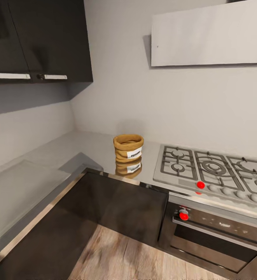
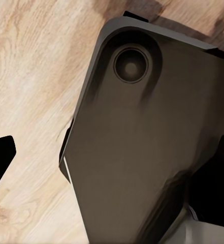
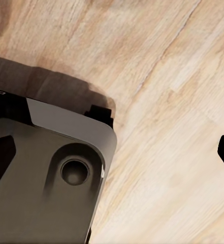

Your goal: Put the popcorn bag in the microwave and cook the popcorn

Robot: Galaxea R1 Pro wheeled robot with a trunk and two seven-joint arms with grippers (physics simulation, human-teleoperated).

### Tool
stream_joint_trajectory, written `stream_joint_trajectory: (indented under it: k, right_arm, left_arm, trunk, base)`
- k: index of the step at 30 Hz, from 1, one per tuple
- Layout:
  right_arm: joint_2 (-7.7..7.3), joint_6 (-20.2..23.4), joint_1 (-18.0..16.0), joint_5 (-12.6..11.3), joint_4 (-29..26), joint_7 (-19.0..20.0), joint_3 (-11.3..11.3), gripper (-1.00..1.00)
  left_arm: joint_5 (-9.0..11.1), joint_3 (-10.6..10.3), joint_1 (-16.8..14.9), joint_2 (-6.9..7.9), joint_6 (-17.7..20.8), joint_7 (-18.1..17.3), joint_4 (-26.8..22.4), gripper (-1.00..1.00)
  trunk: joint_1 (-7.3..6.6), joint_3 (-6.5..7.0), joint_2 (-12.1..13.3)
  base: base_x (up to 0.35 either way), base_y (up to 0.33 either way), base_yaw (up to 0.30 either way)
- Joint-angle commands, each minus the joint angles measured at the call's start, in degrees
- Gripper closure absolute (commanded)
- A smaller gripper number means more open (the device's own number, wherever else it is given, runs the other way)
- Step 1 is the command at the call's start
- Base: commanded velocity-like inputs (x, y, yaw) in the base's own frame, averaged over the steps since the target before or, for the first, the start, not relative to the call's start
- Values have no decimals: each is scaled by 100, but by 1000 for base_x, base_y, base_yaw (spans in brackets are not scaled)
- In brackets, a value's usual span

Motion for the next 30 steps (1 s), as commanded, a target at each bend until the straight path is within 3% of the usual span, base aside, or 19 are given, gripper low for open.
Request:
stream_joint_trajectory:
  k: [1,30]
  right_arm:
    - [-4,-30,-7,43,17,10,-48,-100]
    - [-4,-32,-7,43,15,1,-48,-100]
  left_arm:
    - [59,-4,-1,-2,-11,12,-4,-100]
    - [63,4,-1,-2,-11,13,-4,-100]
  trunk:
    - [0,-15,-4]
    - [0,-278,-4]
  base:
    - [0,0,0]
    - [0,0,0]
